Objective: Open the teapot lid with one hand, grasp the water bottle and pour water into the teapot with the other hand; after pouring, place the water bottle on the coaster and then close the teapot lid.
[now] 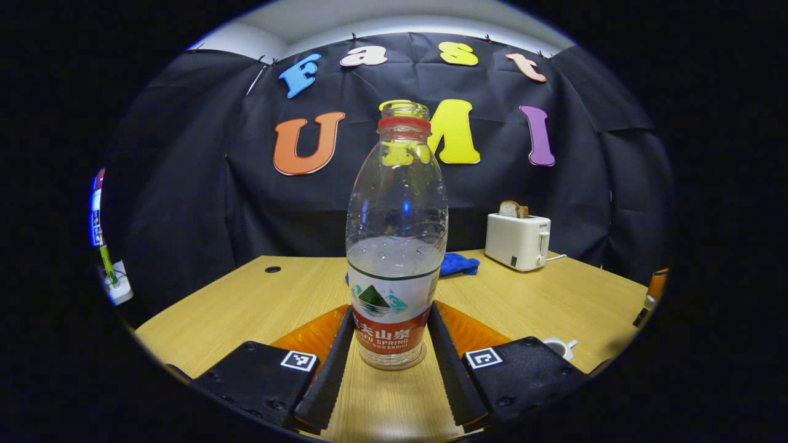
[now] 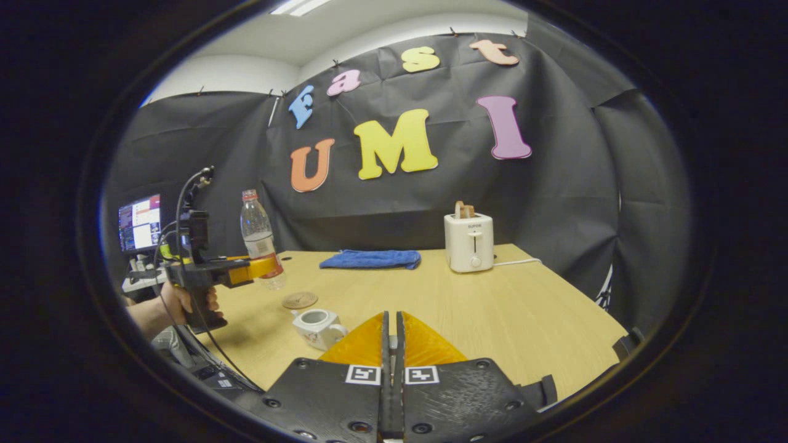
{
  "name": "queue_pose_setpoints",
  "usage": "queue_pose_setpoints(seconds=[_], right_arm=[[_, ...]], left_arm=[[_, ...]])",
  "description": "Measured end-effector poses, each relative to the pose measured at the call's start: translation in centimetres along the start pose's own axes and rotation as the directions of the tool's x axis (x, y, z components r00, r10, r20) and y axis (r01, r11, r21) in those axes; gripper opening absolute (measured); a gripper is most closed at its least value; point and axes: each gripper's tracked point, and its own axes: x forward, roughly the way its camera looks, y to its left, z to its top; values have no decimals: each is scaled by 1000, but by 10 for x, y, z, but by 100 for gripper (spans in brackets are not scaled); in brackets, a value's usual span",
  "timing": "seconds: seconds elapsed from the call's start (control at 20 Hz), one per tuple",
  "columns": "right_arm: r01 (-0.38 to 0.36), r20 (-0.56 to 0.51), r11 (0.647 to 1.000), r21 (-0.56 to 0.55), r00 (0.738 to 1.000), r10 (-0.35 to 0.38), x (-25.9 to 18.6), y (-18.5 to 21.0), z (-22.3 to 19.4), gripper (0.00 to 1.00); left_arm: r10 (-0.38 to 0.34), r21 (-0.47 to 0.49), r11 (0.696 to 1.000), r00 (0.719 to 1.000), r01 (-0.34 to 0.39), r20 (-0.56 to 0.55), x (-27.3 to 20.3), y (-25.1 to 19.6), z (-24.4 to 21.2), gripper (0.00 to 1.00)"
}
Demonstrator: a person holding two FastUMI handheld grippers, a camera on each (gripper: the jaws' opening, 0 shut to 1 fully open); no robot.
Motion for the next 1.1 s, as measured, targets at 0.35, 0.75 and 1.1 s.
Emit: queue_pose_setpoints(seconds=[0.35, 0.75, 1.1], right_arm=[[8, -7, 1000, -6, 1000, -8, -2, -6, -4, 2], [21, -12, 999, -31, 1000, -21, -3, -1, -5, 2], [20, -31, 999, -29, 999, -21, -1, -2, -13, 0]], left_arm=[[-21, -40, 999, 1000, 21, -10, 25, -6, -4, 73], [-50, -26, 998, 998, 50, -23, 42, -8, -13, 75], [-26, 3, 1000, 996, 26, -83, 53, -1, -35, 76]])
